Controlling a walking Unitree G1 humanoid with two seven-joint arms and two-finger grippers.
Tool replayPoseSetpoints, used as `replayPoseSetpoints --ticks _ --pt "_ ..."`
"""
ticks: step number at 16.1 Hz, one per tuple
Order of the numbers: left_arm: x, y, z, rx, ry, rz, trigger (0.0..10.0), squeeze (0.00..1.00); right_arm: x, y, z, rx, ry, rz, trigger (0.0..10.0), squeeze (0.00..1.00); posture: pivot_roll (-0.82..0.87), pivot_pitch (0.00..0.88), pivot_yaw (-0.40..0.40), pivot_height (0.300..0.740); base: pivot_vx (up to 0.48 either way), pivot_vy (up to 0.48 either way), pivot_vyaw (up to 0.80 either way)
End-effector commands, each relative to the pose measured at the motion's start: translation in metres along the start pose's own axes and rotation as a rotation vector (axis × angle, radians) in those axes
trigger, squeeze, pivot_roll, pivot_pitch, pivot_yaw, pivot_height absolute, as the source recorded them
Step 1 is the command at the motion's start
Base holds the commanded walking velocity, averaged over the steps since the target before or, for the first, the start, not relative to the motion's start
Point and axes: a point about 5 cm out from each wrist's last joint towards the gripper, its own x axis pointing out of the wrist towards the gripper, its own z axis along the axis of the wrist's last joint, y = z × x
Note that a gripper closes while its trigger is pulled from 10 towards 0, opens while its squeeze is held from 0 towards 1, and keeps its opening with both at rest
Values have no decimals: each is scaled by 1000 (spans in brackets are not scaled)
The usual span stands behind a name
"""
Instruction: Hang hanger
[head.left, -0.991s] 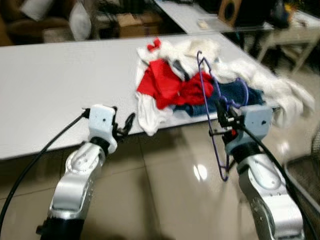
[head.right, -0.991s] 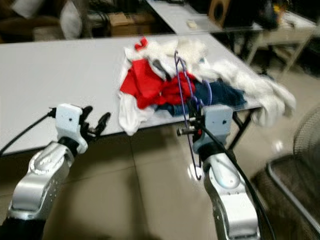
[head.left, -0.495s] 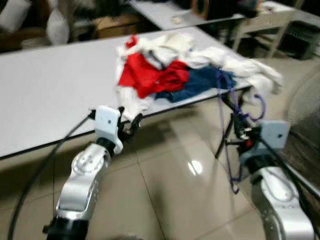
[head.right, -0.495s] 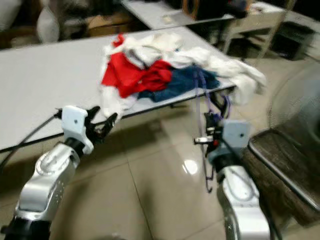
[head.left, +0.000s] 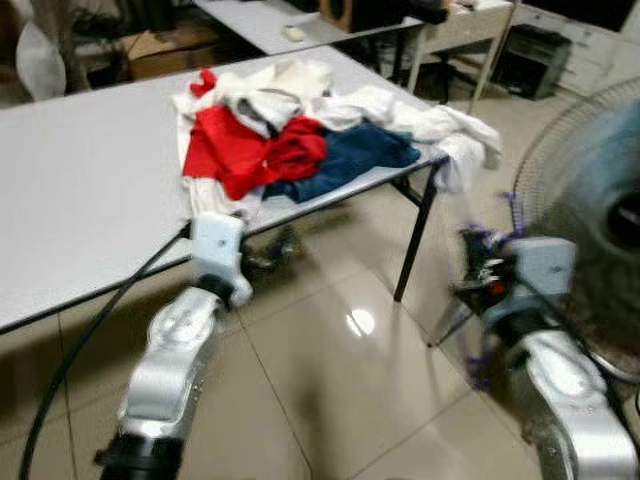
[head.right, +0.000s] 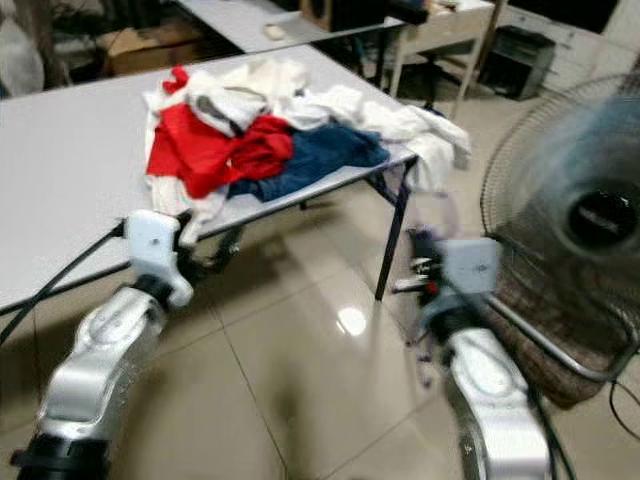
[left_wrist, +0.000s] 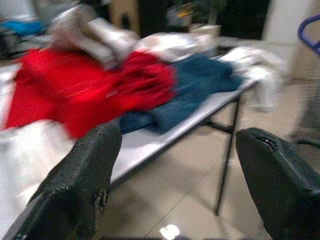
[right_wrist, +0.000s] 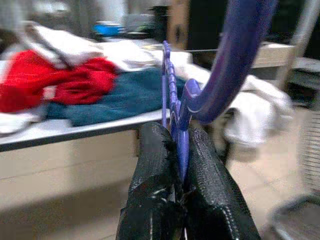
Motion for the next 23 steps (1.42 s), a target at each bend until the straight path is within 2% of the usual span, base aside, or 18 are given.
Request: replayPoseSetpoints --ticks 1,7,13,14,15,16,17,18,19,21,23 --pt "2 -3 3 -3 -11 7 10000 1000 -2 -6 4 -31 -2 -6 10000 0 -119 41 -4 740 341 0 0" --pt "-2 -6 -3 -5 4 19 10000 1000 -4 -4 3 -57 21 28 10000 0 -116 56 -23 740 339 0 0" --pt "7 -4 -3 26 24 26 10000 1000 -2 -2 1 -69 22 32 10000 0 -114 53 0 740 272 0 0" --pt "11 -1 -2 52 28 44 10000 467 -2 -1 1 -72 21 33 10000 0 -116 53 4 740 0 0 0" --pt "14 1 -1 68 19 44 10000 0 -2 -1 1 -75 19 33 10000 0 -116 54 9 740 0 0 0" --pt "16 3 1 81 6 36 10000 0 -2 0 1 -77 17 33 10000 0 -117 54 11 740 0 0 0" --pt "21 7 -2 86 32 47 5255 0 -2 0 1 -79 18 33 10000 0 -118 50 14 740 0 0 0" --pt "25 12 -6 90 58 65 3765 0 -3 0 0 -80 18 33 10000 0 -125 48 20 740 0 0 0" --pt "28 14 -9 99 76 51 0 0 -3 1 0 -86 19 36 10000 0 -131 43 26 740 0 0 0" --pt "35 15 -15 105 91 9 0 0 -3 0 1 -85 15 35 10000 0 -133 37 28 740 0 0 0" --pt "42 21 -18 126 104 40 0 0 -1 3 1 -83 14 66 10000 0 -132 30 32 740 0 0 0"
